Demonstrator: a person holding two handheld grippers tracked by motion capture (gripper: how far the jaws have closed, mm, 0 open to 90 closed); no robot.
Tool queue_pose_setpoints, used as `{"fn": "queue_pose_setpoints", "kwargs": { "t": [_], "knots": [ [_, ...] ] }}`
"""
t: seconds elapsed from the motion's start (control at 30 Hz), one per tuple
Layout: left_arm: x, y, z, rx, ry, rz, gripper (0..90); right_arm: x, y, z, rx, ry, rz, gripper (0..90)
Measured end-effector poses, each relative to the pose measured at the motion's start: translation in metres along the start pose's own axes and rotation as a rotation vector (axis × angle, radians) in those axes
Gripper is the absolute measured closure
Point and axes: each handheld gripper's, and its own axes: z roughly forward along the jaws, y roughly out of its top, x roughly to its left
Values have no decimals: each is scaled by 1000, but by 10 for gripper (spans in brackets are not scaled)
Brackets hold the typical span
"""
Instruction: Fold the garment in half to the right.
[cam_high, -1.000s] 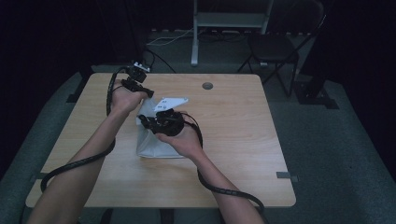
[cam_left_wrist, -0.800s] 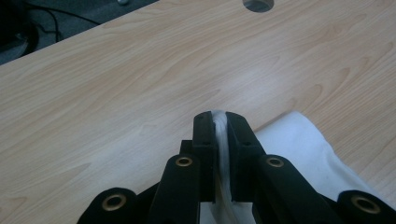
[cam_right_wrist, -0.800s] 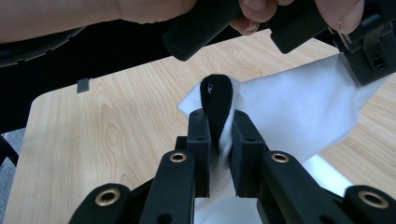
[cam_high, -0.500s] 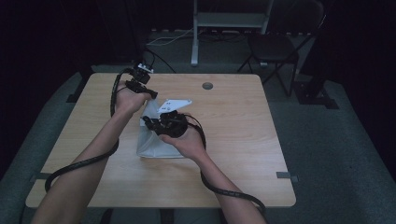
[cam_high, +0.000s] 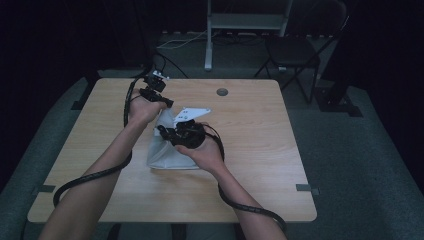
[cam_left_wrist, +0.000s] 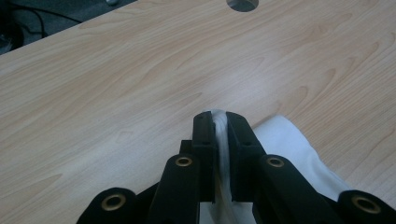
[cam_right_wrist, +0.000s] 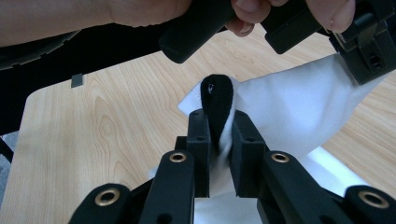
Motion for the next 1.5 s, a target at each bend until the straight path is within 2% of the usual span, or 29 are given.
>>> {"fn": "queue_pose_setpoints", "kwargs": {
  "t": [0.73,1.5],
  "knots": [
    [-11,-3,13,-16,-29,6,831,-6,-13,-6,14,-11,24,803],
    [-19,-5,23,-17,-39,11,830,-12,-27,-11,29,-23,38,801]
  ]
}}
